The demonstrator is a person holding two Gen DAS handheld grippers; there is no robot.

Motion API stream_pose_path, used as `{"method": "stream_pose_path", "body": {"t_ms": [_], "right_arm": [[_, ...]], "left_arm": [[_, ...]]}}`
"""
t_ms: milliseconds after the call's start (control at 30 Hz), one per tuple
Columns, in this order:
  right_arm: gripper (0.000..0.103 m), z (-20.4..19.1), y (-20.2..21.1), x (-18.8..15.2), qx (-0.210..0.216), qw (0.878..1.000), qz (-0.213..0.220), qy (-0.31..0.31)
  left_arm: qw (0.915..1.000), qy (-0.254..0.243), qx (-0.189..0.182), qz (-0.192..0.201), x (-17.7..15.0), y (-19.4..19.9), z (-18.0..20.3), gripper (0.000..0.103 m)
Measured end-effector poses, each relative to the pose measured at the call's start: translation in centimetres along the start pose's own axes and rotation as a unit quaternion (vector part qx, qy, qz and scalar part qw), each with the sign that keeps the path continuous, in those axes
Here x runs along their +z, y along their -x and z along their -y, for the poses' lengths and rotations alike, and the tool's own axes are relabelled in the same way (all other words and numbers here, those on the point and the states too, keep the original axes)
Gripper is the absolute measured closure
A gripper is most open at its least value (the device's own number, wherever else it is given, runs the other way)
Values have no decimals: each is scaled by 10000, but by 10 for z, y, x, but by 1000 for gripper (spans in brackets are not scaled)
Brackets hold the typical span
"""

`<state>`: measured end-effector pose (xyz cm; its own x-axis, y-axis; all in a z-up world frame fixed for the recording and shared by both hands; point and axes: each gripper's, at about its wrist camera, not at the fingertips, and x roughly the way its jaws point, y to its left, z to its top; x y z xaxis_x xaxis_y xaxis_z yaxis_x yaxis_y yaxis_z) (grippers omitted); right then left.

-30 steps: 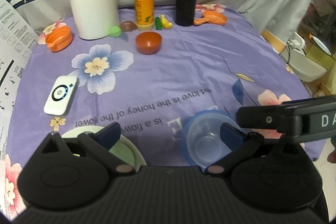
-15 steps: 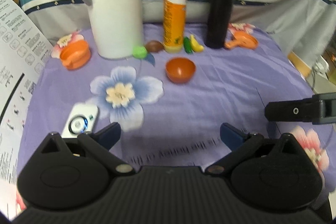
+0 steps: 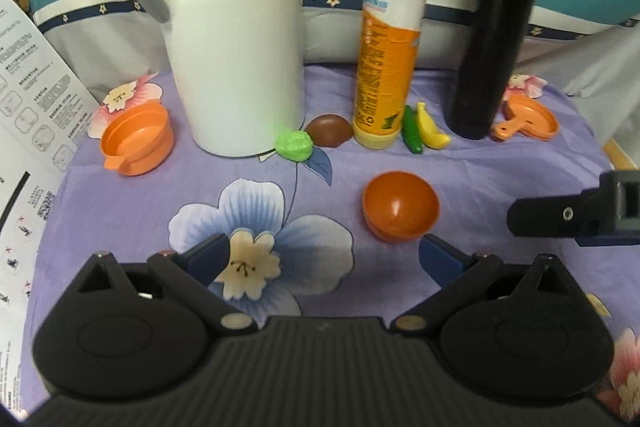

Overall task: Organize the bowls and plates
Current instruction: 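Move the right gripper to the orange small bowl and grasp its rim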

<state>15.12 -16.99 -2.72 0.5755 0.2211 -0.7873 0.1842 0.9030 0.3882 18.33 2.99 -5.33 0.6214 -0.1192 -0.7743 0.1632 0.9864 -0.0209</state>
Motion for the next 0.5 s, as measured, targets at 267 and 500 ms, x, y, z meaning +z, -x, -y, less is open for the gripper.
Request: {"method": "stream_pose_path", "body": {"t_ms": [267,500], "right_arm": [[19,0,-45,28,133,9996,-42,-248],[47,-8,-74,32,294,9993,-196,-108]], "left_arm": [[9998,136,-150,-64,15,-37,8,16],[9993,45,-260,-271,16,-60,20,36]]}}
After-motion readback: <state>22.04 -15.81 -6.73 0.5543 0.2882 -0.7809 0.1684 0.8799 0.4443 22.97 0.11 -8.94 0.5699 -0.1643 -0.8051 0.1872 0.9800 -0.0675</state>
